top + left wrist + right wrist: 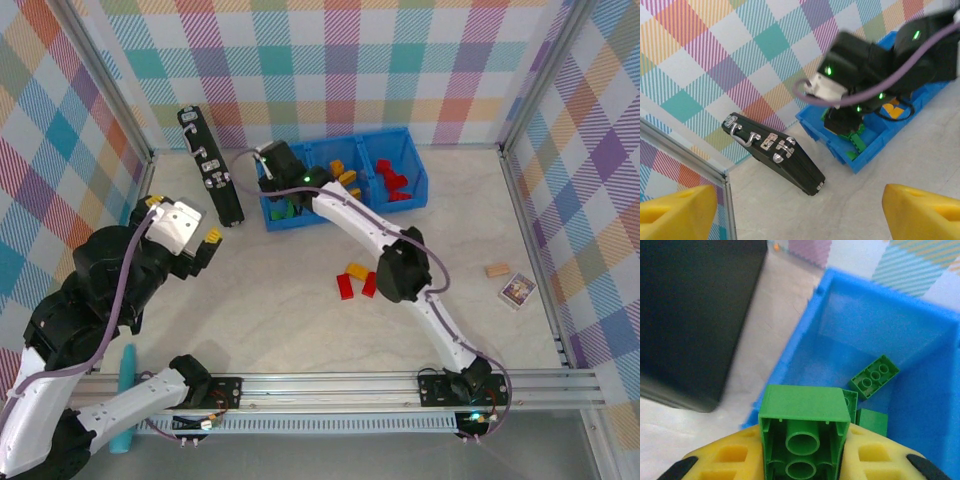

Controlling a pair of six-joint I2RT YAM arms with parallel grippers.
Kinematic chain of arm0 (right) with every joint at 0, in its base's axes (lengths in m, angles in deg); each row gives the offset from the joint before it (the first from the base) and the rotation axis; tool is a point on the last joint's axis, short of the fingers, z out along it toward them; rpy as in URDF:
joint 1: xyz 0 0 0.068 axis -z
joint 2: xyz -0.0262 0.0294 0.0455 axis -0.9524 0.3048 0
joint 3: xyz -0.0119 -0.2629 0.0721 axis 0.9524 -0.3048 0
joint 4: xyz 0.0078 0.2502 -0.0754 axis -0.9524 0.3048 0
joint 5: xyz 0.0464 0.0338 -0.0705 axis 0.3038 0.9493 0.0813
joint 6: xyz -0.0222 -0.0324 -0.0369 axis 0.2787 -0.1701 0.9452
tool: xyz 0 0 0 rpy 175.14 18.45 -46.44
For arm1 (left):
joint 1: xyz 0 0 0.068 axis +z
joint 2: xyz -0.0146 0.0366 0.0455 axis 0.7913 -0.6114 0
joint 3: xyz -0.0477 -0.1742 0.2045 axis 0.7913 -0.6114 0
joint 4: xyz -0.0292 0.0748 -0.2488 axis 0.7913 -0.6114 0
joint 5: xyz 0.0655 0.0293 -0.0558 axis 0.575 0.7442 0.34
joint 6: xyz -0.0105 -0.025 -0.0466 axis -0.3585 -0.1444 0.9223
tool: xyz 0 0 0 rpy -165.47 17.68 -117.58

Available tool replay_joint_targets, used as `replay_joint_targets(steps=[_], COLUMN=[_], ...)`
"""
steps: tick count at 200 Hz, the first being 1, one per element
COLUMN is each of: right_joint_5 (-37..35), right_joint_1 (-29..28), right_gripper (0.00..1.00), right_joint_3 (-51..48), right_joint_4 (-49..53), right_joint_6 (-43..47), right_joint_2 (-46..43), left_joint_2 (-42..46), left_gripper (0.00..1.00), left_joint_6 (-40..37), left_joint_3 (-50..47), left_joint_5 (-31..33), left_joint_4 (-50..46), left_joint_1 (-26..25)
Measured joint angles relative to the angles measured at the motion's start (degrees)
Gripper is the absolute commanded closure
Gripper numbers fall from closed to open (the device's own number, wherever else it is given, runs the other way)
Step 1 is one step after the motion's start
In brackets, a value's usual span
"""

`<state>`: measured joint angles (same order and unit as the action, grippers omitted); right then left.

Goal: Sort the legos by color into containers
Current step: Place the lego in the container.

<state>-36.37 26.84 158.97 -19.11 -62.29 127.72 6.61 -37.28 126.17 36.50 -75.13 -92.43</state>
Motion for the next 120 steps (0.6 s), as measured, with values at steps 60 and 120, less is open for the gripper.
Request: replay_joint_targets(steps=[60, 120], right_joint_5=[0.52, 1.07], right_joint_1=[4.63, 3.93], right_gripper=[0.59, 0.41], right_joint_3=[1.2, -12.74], right_joint_4=[-2.73, -6.36], right_joint_6=[0.57, -1.33], right_joint_2=[8.28, 0.24], left_joint_2=[-1.05, -3.85], left_gripper=[0.15, 0.15], left_joint_6=[1.29, 1.29], left_joint_3=[0.94, 0.94], left_joint_5=[0.39, 0.37], left_joint_4=[-1.64, -1.6], left_joint_1=[0.0, 0.0])
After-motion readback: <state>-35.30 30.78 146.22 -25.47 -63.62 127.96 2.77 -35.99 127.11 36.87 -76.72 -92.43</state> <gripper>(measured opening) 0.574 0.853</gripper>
